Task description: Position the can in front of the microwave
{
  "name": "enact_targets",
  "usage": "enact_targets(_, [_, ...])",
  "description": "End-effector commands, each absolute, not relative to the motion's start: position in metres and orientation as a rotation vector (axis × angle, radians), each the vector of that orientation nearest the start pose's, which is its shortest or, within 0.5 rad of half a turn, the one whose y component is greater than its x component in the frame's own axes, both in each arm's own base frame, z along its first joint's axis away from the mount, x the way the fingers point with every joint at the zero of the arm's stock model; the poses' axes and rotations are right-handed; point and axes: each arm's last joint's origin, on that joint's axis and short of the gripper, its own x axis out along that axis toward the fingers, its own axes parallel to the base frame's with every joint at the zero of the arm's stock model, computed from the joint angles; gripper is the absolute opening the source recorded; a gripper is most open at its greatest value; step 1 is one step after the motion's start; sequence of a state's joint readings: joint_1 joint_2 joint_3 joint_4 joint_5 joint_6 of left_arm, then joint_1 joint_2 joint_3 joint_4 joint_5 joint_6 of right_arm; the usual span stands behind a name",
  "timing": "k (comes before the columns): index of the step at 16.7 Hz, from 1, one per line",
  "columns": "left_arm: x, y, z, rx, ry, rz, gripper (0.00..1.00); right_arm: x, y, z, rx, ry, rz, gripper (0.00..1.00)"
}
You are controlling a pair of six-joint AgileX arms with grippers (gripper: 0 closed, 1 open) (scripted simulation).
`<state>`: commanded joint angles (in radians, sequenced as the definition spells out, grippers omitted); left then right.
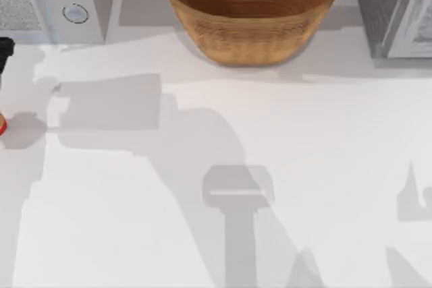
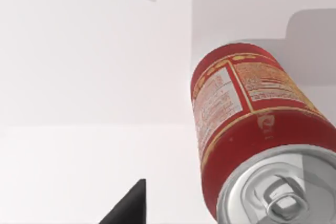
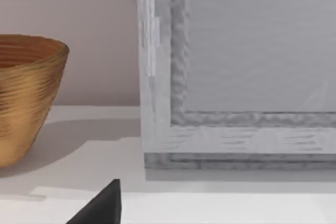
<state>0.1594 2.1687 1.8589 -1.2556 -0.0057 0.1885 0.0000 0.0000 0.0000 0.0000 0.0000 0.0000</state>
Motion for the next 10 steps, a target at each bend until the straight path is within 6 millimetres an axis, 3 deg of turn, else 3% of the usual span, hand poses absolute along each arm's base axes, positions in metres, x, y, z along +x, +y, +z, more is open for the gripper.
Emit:
enact_targets(8, [0.4209, 0.0724, 0.2016, 0.024, 1.569, -0.010, 1.00, 0.1057, -0.0012, 0.1600, 0.000, 0.000, 0.000, 1.00])
enact_targets(10, [0.4215, 0.0726, 0.2095, 0.024, 1.573, -0.010, 1.00, 0.1057, -0.0012, 0.1600, 0.000, 0.000, 0.000, 1.00])
